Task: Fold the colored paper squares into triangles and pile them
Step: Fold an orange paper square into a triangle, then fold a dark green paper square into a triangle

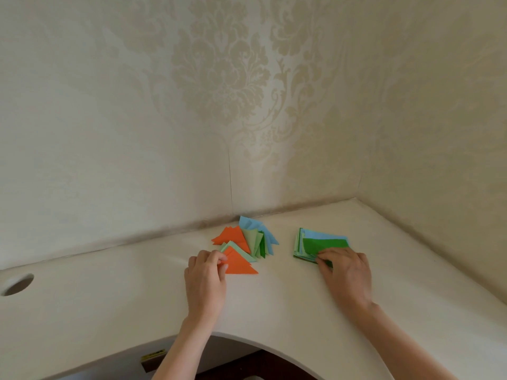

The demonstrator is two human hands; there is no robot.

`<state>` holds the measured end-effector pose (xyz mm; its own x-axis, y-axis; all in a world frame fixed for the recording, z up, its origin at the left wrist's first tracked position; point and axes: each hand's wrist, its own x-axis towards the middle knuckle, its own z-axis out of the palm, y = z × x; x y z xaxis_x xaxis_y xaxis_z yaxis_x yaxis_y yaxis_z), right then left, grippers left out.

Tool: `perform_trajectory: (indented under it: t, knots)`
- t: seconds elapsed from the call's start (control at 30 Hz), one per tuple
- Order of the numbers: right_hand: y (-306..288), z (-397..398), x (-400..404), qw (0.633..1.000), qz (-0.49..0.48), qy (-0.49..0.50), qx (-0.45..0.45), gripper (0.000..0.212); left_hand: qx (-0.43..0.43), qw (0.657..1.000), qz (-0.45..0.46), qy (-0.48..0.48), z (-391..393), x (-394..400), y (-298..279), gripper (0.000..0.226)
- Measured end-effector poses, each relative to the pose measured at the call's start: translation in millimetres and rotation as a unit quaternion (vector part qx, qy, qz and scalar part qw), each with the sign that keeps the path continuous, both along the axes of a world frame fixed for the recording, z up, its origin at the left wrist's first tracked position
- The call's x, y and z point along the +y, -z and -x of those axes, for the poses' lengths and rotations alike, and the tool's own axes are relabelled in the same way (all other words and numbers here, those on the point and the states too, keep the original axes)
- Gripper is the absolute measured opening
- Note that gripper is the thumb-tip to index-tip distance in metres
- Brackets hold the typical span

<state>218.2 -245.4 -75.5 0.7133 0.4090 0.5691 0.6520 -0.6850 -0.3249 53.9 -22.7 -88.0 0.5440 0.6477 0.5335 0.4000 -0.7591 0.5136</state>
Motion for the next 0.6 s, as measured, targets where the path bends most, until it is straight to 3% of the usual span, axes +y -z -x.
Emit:
perform_trajectory:
  t: [0.17, 0.23, 0.4, 0.6]
  knots:
    - [-7, 2, -4, 0.994, -0.03, -0.01, 0.106, 0.004, 0.004, 1.0, 0.009, 0.015, 1, 0, -1, 0.018]
    - [-8, 2, -7, 0.993, -0.054, -0.015, 0.108, 0.006, 0.01, 1.0, 0.004, 0.015, 1, -1, -1, 0.015]
    - [-19, 3, -17, 0.992, -0.125, -0.009, -0.01, 0.005, 0.037, 0.999, -0.037, 0.006, 5, -6, -1, 0.006]
    - [-30, 29, -17, 0.967, -0.151, -0.134, -0.155, 0.005, -0.016, 0.998, -0.032, 0.055, 13, -37, -7, 0.017]
